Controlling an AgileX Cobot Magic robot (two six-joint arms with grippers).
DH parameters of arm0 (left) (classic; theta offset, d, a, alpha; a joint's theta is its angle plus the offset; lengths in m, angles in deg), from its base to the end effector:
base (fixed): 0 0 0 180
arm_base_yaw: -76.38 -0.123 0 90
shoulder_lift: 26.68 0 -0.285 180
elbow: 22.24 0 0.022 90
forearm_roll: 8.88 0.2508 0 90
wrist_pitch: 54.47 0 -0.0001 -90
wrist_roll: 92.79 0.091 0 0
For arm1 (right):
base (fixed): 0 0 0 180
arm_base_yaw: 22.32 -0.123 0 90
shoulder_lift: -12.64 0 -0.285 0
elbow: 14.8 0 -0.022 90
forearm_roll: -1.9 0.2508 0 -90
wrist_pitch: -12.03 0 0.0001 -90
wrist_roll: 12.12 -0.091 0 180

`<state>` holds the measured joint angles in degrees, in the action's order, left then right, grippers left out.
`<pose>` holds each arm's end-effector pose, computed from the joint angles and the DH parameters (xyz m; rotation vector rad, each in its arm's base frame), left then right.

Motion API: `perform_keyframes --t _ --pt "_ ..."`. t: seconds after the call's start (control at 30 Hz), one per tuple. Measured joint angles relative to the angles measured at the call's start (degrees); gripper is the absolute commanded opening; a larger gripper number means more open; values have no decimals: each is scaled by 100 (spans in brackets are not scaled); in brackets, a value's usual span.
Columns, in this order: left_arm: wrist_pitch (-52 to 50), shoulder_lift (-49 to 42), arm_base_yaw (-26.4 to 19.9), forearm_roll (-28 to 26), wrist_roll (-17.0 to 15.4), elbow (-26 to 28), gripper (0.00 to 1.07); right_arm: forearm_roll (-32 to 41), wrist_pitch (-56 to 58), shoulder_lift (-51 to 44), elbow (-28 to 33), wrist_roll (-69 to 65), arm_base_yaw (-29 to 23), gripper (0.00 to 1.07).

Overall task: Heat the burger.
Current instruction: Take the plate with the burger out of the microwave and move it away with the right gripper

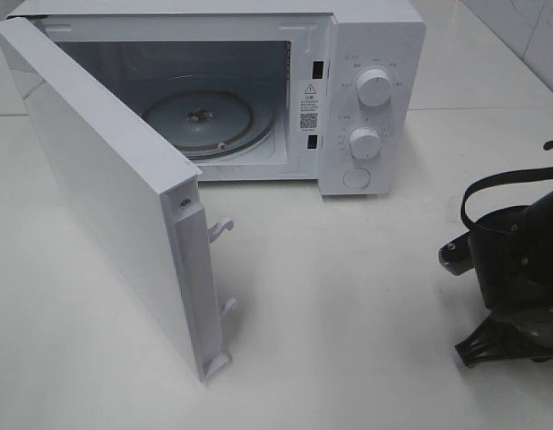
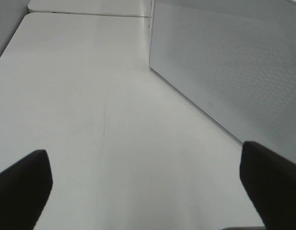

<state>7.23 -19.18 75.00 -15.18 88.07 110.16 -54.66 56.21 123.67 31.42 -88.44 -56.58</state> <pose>-0.0083 -0.0090 0.2810 -0.0017 2.0353 -0.1068 0.2055 0.0758 0.0926 -0.1705 2.7721 -0.8273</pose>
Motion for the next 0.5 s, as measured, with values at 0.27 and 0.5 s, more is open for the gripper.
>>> perform_keyframes --t 0.27,0.5 --pt "0 0 0 0 0 0 101 143 63 -435 -6 441 0 33" --pt "0 0 0 0 0 0 101 625 63 -1272 0 1066 0 38"
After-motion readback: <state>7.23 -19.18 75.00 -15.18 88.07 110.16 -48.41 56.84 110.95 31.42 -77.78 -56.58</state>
